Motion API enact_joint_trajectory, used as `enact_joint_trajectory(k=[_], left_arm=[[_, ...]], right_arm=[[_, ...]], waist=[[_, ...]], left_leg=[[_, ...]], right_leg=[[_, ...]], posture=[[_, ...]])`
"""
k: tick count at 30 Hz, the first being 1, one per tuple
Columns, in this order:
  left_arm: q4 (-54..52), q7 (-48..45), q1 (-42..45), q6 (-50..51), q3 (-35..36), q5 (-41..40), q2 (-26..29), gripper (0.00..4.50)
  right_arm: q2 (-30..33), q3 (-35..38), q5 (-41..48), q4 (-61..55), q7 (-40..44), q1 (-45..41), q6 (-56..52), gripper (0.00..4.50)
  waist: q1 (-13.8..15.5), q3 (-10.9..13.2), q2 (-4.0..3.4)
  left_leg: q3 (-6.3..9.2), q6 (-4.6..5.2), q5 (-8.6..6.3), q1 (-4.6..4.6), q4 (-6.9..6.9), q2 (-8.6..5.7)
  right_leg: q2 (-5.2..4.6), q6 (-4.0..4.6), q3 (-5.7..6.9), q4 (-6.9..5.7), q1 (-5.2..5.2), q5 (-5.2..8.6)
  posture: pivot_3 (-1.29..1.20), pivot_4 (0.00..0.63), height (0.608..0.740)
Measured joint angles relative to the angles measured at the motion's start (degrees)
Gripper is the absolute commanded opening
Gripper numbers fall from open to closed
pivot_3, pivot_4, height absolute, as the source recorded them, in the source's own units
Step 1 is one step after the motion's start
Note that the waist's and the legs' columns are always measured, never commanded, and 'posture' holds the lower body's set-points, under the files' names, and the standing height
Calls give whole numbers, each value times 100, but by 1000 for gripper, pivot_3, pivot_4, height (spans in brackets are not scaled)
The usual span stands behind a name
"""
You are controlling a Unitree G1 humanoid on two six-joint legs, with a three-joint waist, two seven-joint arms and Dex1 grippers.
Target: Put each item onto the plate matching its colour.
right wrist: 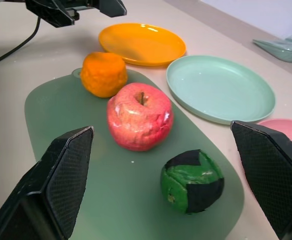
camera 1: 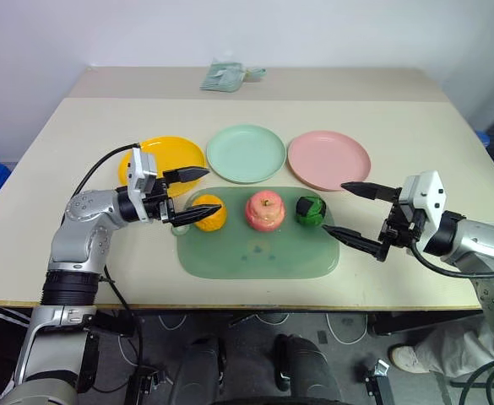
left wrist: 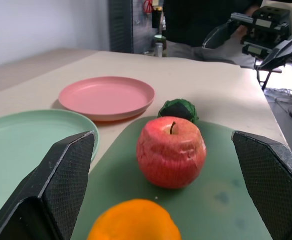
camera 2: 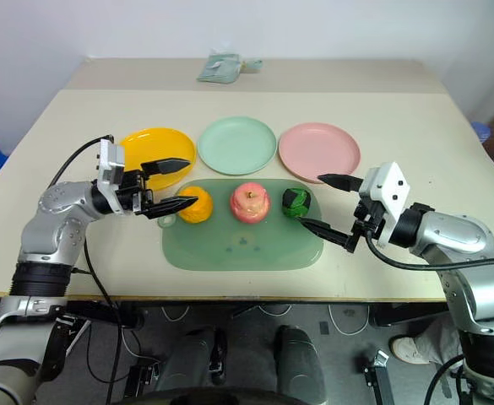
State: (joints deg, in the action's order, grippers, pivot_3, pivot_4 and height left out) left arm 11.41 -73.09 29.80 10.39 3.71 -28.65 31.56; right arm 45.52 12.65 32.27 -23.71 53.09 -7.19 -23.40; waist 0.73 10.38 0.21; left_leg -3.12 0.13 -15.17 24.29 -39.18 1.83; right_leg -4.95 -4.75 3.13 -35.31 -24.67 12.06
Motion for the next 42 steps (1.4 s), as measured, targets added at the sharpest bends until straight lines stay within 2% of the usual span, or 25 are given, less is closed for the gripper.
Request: enact_joint_trajectory(k=[14, 21, 29, 39, 42], left_arm=[[299, -132, 200, -172, 13, 56, 151, 4500], [111, -89, 250, 586, 261, -252, 471, 4500], [65, -167, 218, 657, 262, -259, 612, 4500], [138, -69, 147, 621, 21, 100, 596, 4500], [284, -48, 164, 523, -49, 215, 519, 4500]], right_arm=[[-160, -60, -5, -2, -178, -204, 19, 4488], [-459, -336, 126, 67, -379, -663, -226, 4488], [-511, -473, 372, 55, -440, -779, -694, 4488], [313, -654, 744, -351, -692, -1470, -2409, 4488], [361, -639, 836, -534, -812, -1674, -2631, 4488]], waist=[[-3, 0, 0], [7, 0, 0], [-4, 0, 0], [1, 0, 0], [-1, 0, 0]], left_leg=[[1, 0, 0, 0, 0, 0], [2, 0, 0, 2, 0, 0], [1, 0, 0, 1, 0, 1], [1, 0, 0, 3, 0, 1], [1, 0, 0, 4, 0, 1]], right_leg=[[1, 0, 0, 0, 0, 0], [0, 0, 0, -1, -1, 0], [0, 0, 0, -1, -1, 0], [-4, 1, -1, -2, -5, 1], [-3, 2, 0, -2, -6, 1]], posture=[[0, 150, 740], [0, 150, 740], [0, 150, 740], [0, 150, 740], [0, 150, 740]])
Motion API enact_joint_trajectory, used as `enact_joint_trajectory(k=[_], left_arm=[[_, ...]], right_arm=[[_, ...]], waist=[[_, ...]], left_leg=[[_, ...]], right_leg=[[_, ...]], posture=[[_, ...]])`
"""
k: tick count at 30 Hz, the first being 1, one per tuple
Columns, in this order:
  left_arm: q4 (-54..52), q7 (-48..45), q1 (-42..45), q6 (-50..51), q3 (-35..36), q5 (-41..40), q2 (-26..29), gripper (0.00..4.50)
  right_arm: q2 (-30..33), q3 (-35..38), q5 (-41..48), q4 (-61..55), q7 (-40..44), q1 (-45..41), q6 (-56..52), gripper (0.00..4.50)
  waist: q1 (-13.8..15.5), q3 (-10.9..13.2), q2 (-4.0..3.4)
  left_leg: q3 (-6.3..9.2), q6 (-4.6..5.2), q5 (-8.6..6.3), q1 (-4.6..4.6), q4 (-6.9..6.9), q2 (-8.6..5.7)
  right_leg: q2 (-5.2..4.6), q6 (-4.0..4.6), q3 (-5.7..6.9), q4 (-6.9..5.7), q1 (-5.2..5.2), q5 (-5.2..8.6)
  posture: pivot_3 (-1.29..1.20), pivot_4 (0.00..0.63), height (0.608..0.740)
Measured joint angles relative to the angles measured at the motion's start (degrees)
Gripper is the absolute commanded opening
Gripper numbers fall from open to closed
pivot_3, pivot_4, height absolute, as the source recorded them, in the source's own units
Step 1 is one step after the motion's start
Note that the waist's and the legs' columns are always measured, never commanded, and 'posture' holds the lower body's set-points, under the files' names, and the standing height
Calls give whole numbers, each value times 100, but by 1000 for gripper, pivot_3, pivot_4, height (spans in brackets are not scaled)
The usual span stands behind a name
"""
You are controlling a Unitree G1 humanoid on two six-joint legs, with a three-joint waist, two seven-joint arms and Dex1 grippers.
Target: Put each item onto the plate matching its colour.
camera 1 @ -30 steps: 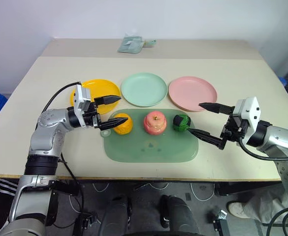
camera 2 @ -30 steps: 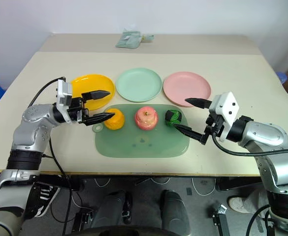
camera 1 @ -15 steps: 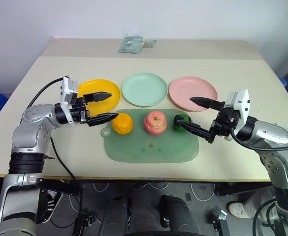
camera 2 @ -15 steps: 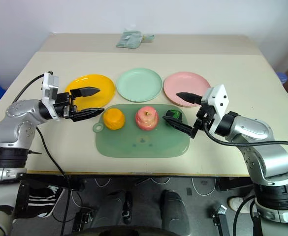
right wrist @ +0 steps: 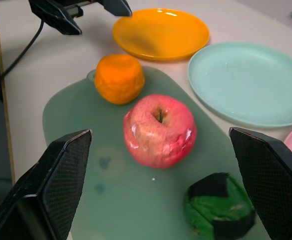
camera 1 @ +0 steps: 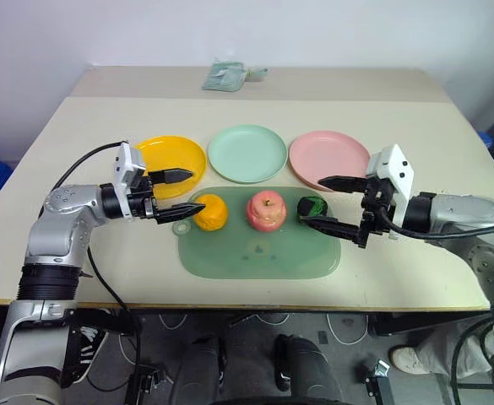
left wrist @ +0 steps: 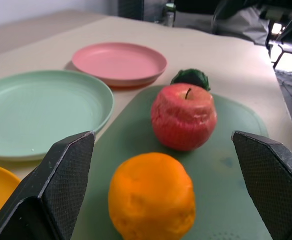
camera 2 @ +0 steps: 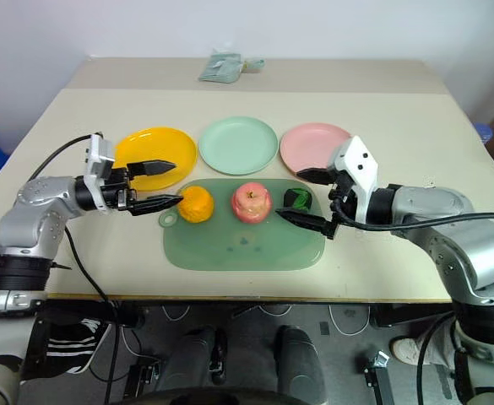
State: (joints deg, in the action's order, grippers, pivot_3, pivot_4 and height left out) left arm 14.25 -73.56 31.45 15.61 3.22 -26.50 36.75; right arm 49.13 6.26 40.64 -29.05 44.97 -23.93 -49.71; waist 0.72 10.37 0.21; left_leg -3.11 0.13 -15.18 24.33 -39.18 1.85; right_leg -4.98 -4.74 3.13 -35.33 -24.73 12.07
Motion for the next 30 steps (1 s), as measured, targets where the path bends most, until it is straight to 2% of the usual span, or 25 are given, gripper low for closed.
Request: enact_joint_trajectory(k=[10, 19, 23, 27, 30], left_arm=[[735, 244, 219, -685, -476, 716, -573, 4500], [1289, 313, 244, -1310, -806, 1259, -872, 4500], [1490, 385, 260, -1516, -847, 1342, -1015, 3316], [1473, 399, 276, -1411, -627, 1064, -1125, 3253], [1362, 372, 384, -756, -346, 622, -1101, 3253]], right_arm=[[50, 142, 238, -228, -94, 78, -138, 4488], [50, 185, 305, -230, -191, 62, -136, 4488], [46, 185, 349, -230, -246, -1, -157, 4500], [-8, 204, 422, -228, -311, -22, -160, 4500], [-114, 262, 492, -205, -397, -109, -159, 4500]], waist=[[3, 0, 1], [1, 0, 1], [5, 0, 1], [0, 0, 1], [-4, 0, 1]], left_leg=[[0, 0, 0, 5, -1, -1], [-1, 0, 0, 4, 0, -1], [1, 0, 0, 5, 0, -1], [10, 0, 0, 5, 0, 1], [12, 1, 0, 5, 0, 0]], right_leg=[[-1, -1, 0, 4, 0, -1], [-2, -1, 0, 2, -1, -1], [-3, -1, 0, 3, -1, -1], [-3, -1, 0, 3, -2, -1], [-2, -2, 0, -1, -2, -1]], posture=[[0, 150, 740], [0, 150, 740], [0, 150, 740], [0, 150, 740], [0, 150, 740]])
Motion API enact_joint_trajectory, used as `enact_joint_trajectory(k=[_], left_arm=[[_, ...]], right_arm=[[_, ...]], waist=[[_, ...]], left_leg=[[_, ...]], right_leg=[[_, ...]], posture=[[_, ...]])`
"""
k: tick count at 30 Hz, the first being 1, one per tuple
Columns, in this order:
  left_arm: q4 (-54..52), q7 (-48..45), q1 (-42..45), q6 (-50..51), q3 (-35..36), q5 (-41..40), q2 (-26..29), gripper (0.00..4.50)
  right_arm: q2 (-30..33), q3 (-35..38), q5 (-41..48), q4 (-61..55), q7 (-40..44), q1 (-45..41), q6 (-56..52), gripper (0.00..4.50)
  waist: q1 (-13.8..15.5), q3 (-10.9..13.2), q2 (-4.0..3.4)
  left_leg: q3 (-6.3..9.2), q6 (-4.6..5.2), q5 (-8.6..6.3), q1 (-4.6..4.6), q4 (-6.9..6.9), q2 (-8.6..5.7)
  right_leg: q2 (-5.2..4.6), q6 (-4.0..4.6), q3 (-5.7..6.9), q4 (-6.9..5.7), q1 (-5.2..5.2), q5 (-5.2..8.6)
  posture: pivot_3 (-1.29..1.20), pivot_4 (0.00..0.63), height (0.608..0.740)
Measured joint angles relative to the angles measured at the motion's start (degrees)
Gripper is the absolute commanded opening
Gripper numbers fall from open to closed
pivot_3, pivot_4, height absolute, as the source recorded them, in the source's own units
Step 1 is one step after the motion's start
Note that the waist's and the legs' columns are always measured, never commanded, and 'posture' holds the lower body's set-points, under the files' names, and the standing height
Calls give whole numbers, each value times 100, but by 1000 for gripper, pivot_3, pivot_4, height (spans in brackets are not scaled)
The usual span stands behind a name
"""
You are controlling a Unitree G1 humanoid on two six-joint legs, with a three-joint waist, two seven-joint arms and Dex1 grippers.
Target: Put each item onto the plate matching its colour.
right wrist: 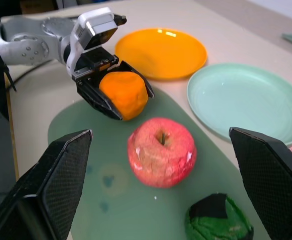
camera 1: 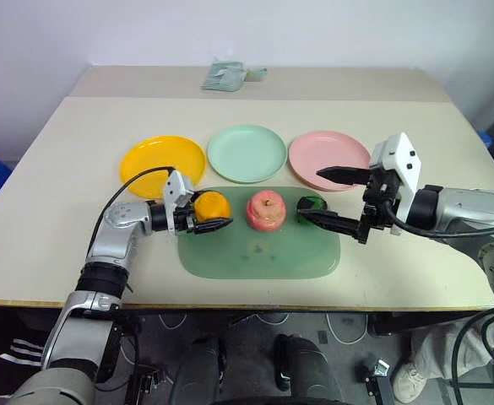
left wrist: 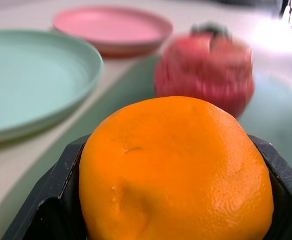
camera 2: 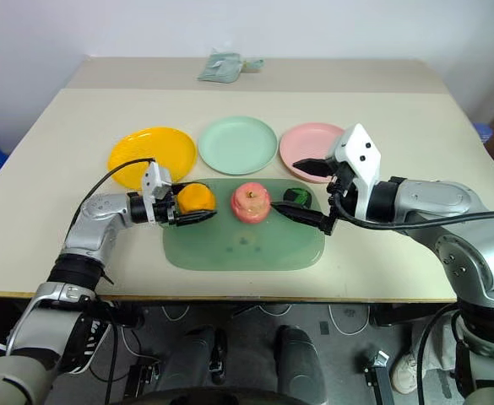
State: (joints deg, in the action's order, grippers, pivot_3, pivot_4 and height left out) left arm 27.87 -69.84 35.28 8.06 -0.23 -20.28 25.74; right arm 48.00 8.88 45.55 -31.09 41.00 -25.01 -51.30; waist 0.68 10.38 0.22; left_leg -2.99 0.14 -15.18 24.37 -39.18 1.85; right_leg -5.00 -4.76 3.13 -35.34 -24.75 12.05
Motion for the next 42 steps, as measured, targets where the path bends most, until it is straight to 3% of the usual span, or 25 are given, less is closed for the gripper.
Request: enact_joint_trajectory(k=[4, 9, 17, 30, 31, 32, 42], left_arm=[[225, 536, 454, 252, 477, -188, 50, 3253], [1130, 1700, 1128, -104, 1054, -101, 45, 3253], [2753, 3545, 1806, -1030, 1118, 659, -25, 3253], [3510, 4125, 1880, -1355, 1107, 1055, -150, 3253], [3510, 4102, 1880, -1350, 1113, 1053, -150, 4282], [3510, 4078, 1881, -1351, 1114, 1054, -150, 4474], [3238, 3795, 1884, -1649, 1192, 998, -51, 4474]], right_arm=[[-607, 107, -91, 507, -589, -496, 112, 4500], [-867, -41, -502, 916, -942, -587, 236, 4500], [-1676, -777, -1304, 1151, -1410, -853, 738, 4500], [-1760, -1034, -1425, 594, -833, -675, 1188, 4500], [-1759, -1050, -1464, 594, -804, -643, 1207, 4500], [-1759, -1055, -1505, 594, -788, -624, 1228, 4500], [-1760, -1048, -1601, 606, -706, -571, 1301, 4500]], waist=[[-5, 1, 1], [10, 1, 2], [-15, 0, 3], [-4, 1, 4], [-2, 1, 4], [-1, 1, 4], [4, 1, 5]], left_leg=[[-3, 0, 0, -2, -2, -2], [-8, 4, -2, 5, 2, -5], [-14, 3, -1, 2, 2, -5], [-14, 1, 0, 6, 2, -5], [-14, 1, 0, 5, 1, -5], [-14, 1, 0, 6, 1, -5], [-14, 1, 0, 6, 1, -5]], right_leg=[[2, -2, 0, -4, 0, -2], [2, -31, 4, -1, -1, -16], [3, -37, 5, -4, -1, -20], [2, -40, 7, 2, -1, -23], [2, -40, 7, 2, -1, -23], [2, -40, 7, 1, -1, -23], [2, -40, 7, 2, -1, -23]], posture=[[0, 150, 740], [0, 150, 740], [0, 150, 740], [0, 150, 740], [0, 150, 740], [0, 150, 740], [0, 150, 740]])
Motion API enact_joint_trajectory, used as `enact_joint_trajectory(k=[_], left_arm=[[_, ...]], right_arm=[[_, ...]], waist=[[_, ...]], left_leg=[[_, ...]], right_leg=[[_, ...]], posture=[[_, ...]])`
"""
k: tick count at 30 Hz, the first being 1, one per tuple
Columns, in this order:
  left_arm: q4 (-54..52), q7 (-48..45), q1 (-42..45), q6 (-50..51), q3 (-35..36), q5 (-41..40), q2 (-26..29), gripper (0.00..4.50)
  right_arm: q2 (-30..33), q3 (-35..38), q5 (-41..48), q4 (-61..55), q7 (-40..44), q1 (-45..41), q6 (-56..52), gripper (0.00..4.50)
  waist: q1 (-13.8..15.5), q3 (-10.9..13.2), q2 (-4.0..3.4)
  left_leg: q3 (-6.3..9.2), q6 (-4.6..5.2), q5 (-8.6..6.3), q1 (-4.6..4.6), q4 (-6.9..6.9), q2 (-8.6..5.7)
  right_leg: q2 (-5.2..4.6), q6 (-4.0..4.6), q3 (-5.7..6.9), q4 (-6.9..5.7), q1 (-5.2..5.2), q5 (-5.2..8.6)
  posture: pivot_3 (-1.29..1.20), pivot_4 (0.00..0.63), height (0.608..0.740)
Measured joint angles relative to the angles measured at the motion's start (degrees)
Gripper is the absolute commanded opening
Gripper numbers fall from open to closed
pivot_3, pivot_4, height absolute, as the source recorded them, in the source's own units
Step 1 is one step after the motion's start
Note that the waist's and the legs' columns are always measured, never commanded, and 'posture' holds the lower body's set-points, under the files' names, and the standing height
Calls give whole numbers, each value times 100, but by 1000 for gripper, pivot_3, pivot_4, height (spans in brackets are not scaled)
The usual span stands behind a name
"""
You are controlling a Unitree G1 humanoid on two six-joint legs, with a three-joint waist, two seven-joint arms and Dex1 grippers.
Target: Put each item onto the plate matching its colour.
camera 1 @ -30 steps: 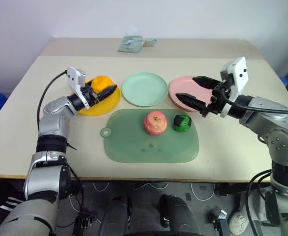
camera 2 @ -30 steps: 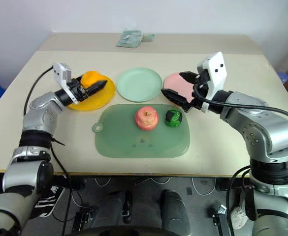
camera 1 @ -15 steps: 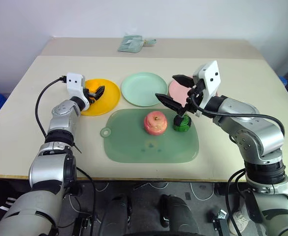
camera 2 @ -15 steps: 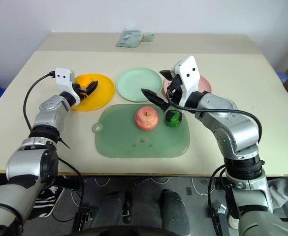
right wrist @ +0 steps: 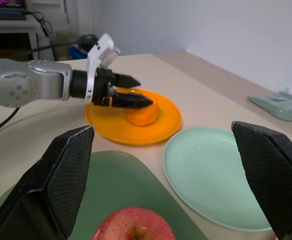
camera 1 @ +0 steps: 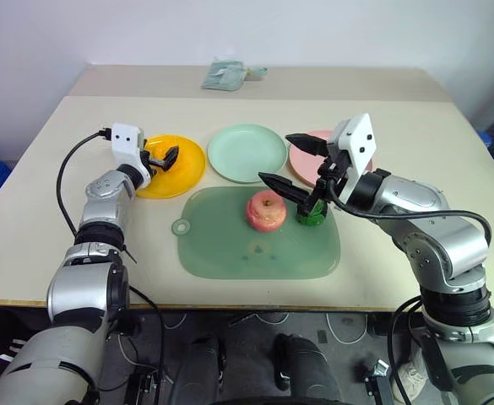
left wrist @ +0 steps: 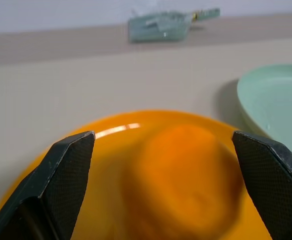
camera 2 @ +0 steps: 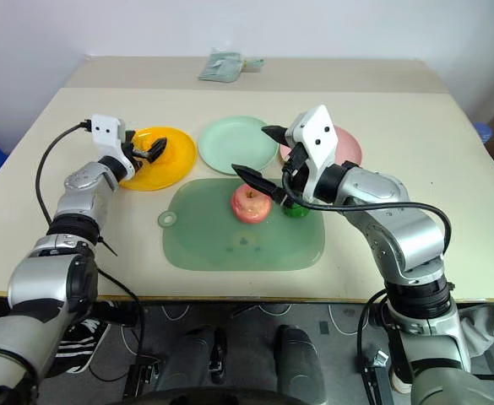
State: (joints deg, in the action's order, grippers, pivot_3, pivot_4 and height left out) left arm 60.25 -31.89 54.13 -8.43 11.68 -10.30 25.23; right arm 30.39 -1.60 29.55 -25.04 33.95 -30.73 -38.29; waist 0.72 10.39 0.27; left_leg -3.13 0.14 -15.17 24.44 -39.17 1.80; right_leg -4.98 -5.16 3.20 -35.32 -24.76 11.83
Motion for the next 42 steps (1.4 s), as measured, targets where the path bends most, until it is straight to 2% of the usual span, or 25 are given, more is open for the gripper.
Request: enact_joint_trajectory(k=[4, 10, 14, 18, 23, 28, 42], left_arm=[[-879, -742, 21, 75, 77, -405, -4, 4474], [-2465, -2451, -267, 1036, -253, -1059, -30, 4474], [-3723, -3879, -1228, 1956, -682, -1700, 177, 4474], [-4575, -4539, -1584, 2566, -772, -2045, 695, 4474], [-5205, -4838, -1796, 2839, -854, -2173, 934, 4474], [-5208, -4896, -1871, 2952, -863, -2182, 1006, 4474], [-5209, -4744, -2017, 2950, -809, -2287, 1035, 4474]], right_arm=[[4, 5, -12, 9, 15, -1, 1, 4500], [97, -26, -117, 50, 91, -11, 5, 4500], [843, -232, -560, 263, 292, 202, -51, 4500], [1500, -248, -866, 585, 656, 656, -31, 4500], [1571, -181, -888, 882, 919, 808, -2, 4500], [1320, -159, -888, 1008, 918, 807, 74, 4500], [1273, 62, -790, 907, 982, 712, 186, 4500]], waist=[[-1, 0, 0], [-22, -1, -3], [-69, 0, -2], [-42, 1, -1], [-22, 1, -2], [-14, 1, -2], [-6, 1, -2]], left_leg=[[-1, 0, 0, 1, 0, 0], [-2, 0, 0, -3, 1, 0], [-2, 0, 0, -3, 2, 2], [0, 0, 0, -3, 2, 3], [0, 0, 0, -4, 1, 3], [0, 0, 0, -2, 1, 3], [-1, 0, 0, -2, 1, 3]], right_leg=[[-1, 0, 0, 2, 1, 0], [1, 1, -2, 0, 1, 1], [1, 4, -5, 0, -1, 2], [2, 25, -5, -2, -4, 14], [2, 27, -8, 1, -3, 16], [4, 26, -8, 0, -5, 15], [4, 26, -8, 3, -3, 16]], posture=[[0, 150, 740], [0, 150, 740], [0, 150, 740], [0, 150, 740], [0, 150, 740], [0, 150, 740], [0, 150, 740]])
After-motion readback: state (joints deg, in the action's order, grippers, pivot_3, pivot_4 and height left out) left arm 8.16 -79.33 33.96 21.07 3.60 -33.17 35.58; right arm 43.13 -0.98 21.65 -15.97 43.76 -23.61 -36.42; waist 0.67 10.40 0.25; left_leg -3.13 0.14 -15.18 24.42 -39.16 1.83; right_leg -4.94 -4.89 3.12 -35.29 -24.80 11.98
